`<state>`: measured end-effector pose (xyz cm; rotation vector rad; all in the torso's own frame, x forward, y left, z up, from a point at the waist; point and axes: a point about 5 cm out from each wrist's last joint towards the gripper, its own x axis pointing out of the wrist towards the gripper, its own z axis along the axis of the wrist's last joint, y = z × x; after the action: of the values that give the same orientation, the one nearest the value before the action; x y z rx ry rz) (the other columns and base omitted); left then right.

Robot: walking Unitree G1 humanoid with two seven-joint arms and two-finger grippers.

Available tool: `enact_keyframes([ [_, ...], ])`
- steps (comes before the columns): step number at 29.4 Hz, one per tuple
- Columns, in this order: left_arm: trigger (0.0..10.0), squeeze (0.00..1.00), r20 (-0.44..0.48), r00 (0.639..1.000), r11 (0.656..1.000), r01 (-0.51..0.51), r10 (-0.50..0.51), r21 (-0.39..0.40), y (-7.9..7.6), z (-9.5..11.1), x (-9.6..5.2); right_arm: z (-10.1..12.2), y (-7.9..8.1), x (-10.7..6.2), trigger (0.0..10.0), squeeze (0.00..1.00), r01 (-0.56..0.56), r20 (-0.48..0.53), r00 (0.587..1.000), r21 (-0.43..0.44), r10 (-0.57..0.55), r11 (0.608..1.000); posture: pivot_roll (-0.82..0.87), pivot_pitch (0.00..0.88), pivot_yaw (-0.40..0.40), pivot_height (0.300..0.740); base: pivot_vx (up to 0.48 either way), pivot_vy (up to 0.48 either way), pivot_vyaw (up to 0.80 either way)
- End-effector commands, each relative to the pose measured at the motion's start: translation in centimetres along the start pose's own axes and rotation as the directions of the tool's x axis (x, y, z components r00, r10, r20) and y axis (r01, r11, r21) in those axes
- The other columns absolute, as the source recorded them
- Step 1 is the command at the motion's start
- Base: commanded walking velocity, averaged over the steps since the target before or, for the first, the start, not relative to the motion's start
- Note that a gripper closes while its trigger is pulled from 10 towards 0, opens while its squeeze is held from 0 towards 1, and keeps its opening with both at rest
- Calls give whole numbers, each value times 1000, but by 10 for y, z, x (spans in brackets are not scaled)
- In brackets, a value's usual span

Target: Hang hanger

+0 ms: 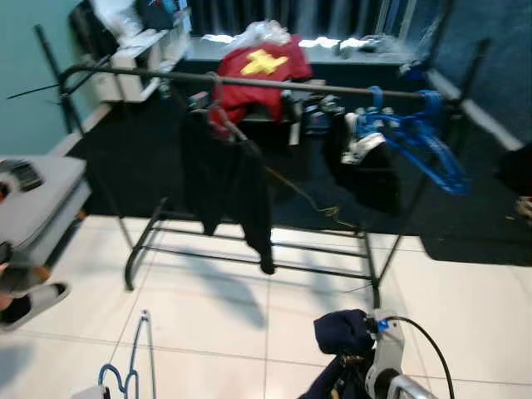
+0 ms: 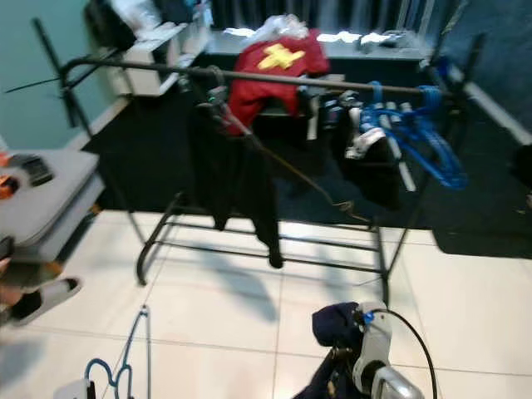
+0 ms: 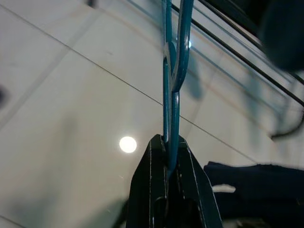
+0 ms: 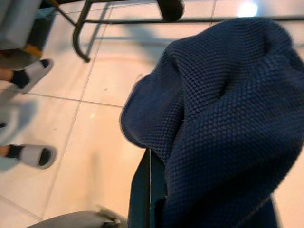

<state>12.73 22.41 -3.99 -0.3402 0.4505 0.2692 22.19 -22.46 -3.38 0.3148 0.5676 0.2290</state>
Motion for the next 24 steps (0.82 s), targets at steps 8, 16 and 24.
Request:
enact_keyframes([
  [8,10000,0,69,998,998,0,-4,60,-2,24,15,-12,-18,-18,10000,0,15,-8,1000,20,-15,1000,50,104,-69,740,0,0,584],
  [16,10000,0,65,997,998,26,-30,60,-2,29,28,-6,-8,-5,10000,0,2,7,1000,36,-2,999,48,74,-63,740,0,0,589],
  [24,10000,0,55,998,997,24,-28,69,-8,31,37,26,23,31,10000,0,-40,37,999,19,39,999,44,62,-92,740,-247,0,588],
])
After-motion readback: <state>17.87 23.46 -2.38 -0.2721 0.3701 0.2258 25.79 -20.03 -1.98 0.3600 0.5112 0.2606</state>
